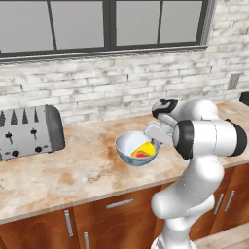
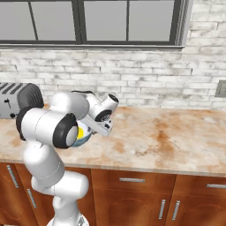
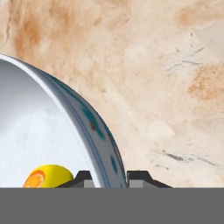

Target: Place the cup inside the bowl on the dining table and move the bowl to any counter.

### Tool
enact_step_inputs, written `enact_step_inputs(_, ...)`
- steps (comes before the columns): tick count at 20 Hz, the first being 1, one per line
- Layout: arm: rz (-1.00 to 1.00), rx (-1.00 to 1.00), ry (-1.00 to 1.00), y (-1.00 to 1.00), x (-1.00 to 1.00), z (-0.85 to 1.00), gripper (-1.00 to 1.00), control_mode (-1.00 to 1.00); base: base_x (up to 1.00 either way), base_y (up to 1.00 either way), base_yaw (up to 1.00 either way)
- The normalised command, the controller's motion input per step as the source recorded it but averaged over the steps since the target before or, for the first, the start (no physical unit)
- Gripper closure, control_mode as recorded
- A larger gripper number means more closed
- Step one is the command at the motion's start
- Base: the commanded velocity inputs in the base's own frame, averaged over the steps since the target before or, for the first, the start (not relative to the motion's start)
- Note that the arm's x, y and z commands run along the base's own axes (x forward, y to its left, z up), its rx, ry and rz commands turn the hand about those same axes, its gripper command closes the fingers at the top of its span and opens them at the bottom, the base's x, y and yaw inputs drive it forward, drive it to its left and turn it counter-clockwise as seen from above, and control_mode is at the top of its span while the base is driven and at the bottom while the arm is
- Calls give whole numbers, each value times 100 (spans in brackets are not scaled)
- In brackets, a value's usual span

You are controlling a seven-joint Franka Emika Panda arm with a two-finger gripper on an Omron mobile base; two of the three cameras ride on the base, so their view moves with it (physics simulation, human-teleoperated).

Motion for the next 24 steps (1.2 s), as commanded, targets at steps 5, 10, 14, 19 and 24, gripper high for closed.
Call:
enact_step_inputs(5, 0, 0, 0, 0, 0, -18, 100, -100, 0, 0, 0)
enact_step_inputs(10, 0, 0, 0, 0, 0, -10, 100, -100, 0, 0, 0)
enact_step_inputs(14, 0, 0, 0, 0, 0, 0, 100, -100, 0, 0, 0)
enact_step_inputs(19, 0, 0, 0, 0, 0, 0, -100, -100, 0, 0, 0)
enact_step_inputs(24, 0, 0, -2, 0, 0, 16, -100, -100, 0, 0, 0)
